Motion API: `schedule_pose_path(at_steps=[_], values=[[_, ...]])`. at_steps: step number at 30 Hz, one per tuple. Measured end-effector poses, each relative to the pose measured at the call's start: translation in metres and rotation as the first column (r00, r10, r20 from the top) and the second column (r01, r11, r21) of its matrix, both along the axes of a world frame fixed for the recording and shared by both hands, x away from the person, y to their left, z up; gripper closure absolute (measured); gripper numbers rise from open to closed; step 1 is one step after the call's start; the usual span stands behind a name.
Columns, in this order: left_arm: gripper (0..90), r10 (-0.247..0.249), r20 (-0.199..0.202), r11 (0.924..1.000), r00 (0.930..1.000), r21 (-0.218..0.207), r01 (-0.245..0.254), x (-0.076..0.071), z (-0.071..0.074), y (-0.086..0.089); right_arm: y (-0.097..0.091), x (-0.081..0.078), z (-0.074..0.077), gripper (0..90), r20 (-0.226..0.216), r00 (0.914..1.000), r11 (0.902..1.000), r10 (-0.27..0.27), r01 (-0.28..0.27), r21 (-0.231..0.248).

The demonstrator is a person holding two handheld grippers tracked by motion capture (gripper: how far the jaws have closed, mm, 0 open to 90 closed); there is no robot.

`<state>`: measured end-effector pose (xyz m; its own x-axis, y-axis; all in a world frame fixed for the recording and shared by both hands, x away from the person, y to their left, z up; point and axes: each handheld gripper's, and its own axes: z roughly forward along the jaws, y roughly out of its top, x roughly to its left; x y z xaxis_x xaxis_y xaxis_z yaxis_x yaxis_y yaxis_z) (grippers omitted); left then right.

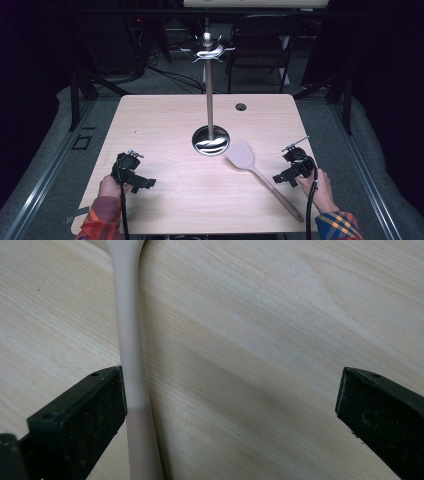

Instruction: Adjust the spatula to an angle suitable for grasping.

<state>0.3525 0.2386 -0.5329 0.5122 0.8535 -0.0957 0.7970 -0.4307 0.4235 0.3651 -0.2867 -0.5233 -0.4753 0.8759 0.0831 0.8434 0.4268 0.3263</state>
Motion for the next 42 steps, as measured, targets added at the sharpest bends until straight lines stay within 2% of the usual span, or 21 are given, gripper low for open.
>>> schedule_pose_path(at_steps=[8, 11, 12, 15, 17, 19, 20, 22, 24, 25, 26, 28, 30, 31, 33, 34, 35, 36, 37, 41, 42], values=[[0.0, -0.019, -0.003, 0.9998, 0.9998, 0.008, 0.019, 0.001, -0.001, -0.002, 0.003, 0.0, 0.001, 0.0, 0.006, 0.9999, 0.9999, 0.008, -0.008, -0.011], [0.0, -0.02, -0.006, 0.9998, 0.9998, 0.005, 0.02, 0.001, -0.002, -0.002, 0.006, -0.001, 0.002, 0.0, 0.02, 0.9997, 0.9999, 0.01, -0.01, 0.003], [0.0, -0.021, -0.005, 0.9998, 0.9998, 0.006, 0.021, 0.001, -0.002, -0.002, 0.006, 0.0, 0.003, 0.0, 0.014, 0.9997, 0.9996, 0.022, -0.022, -0.015], [0.0, -0.023, -0.006, 0.9997, 0.9997, 0.007, 0.023, 0.001, -0.002, -0.002, 0.008, -0.001, 0.001, 0.0, 0.019, 0.9998, 0.9999, 0.012, -0.012, 0.0], [0.0, -0.026, -0.007, 0.9996, 0.9996, 0.007, 0.026, 0.0, -0.002, -0.003, 0.012, -0.001, 0.002, 0.1, 0.008, 0.9991, 0.9991, 0.042, -0.042, -0.012], [0.0, -0.026, -0.003, 0.9996, 0.9997, 0.009, 0.026, 0.0, -0.002, -0.003, 0.013, -0.002, 0.003, 1.2, 0.01, 0.9991, 0.9992, 0.041, -0.041, -0.006], [0.0, -0.027, -0.005, 0.9996, 0.9996, 0.008, 0.027, 0.0, -0.002, -0.003, 0.014, -0.002, 0.004, 2.4, 0.001, 0.9983, 0.9983, 0.058, -0.058, -0.001], [0.0, -0.027, -0.007, 0.9996, 0.9996, 0.01, 0.027, 0.001, -0.002, -0.003, 0.019, -0.004, 0.006, 3.4, 0.016, 0.9971, 0.997, 0.075, -0.075, -0.018], [0.0, -0.031, -0.009, 0.9995, 0.9995, 0.01, 0.031, 0.001, -0.002, -0.003, 0.02, -0.004, 0.005, 3.6, 0.016, 0.9973, 0.9974, 0.072, -0.072, -0.003], [0.0, -0.03, -0.007, 0.9995, 0.9995, 0.01, 0.03, 0.001, -0.002, -0.003, 0.021, -0.004, 0.006, 4.2, 0.017, 0.9967, 0.9967, 0.08, -0.08, -0.016], [0.0, -0.029, -0.007, 0.9995, 0.9996, 0.01, 0.029, 0.001, -0.002, -0.003, 0.022, -0.003, 0.006, 5.3, 0.018, 0.9959, 0.996, 0.089, -0.088, -0.008], [0.0, -0.033, -0.005, 0.9994, 0.9994, 0.013, 0.033, 0.001, -0.002, -0.003, 0.023, -0.004, 0.006, 10.7, 0.019, 0.9961, 0.996, 0.086, -0.086, -0.024], [0.0, -0.035, -0.008, 0.9993, 0.9993, 0.014, 0.035, 0.001, -0.002, -0.004, 0.028, -0.005, 0.004, 14.1, 0.039, 0.9971, 0.9979, 0.064, -0.065, -0.001], [0.0, -0.035, -0.009, 0.9993, 0.9994, 0.016, 0.035, 0.001, -0.003, -0.004, 0.028, -0.004, 0.005, 14.6, 0.02, 0.9964, 0.9964, 0.082, -0.082, -0.021], [0.0, -0.035, -0.008, 0.9992, 0.9994, 0.017, 0.035, 0.001, -0.002, -0.004, 0.035, -0.003, 0.004, 16.1, 0.017, 0.9953, 0.9954, 0.096, -0.096, -0.009], [0.0, -0.034, -0.007, 0.9993, 0.9994, 0.016, 0.034, 0.001, -0.002, -0.004, 0.038, -0.003, 0.004, 16.9, 0.023, 0.9936, 0.9937, 0.11, -0.11, -0.021], [0.0, -0.034, -0.007, 0.9993, 0.9994, 0.016, 0.034, 0.001, -0.002, -0.004, 0.042, -0.003, 0.004, 17.5, 0.019, 0.9923, 0.9924, 0.123, -0.123, -0.005], [0.0, -0.033, -0.006, 0.9993, 0.9994, 0.016, 0.033, 0.001, -0.002, -0.004, 0.045, -0.003, 0.004, 18.5, 0.033, 0.9923, 0.9928, 0.12, -0.12, -0.009], [0.0, -0.033, -0.007, 0.9993, 0.9994, 0.016, 0.034, 0.001, -0.002, -0.004, 0.051, -0.003, 0.003, 21.1, 0.026, 0.9904, 0.9907, 0.136, -0.136, -0.009], [0.0, -0.034, -0.008, 0.9993, 0.9994, 0.016, 0.034, 0.001, -0.003, -0.005, 0.056, -0.002, 0.003, 27.3, 0.03, 0.9875, 0.9877, 0.155, -0.154, -0.028], [0.0, -0.032, -0.008, 0.9993, 0.9994, 0.016, 0.033, 0.001, -0.003, -0.005, 0.058, -0.002, 0.002, 29.2, 0.043, 0.9863, 0.987, 0.159, -0.158, -0.032]])
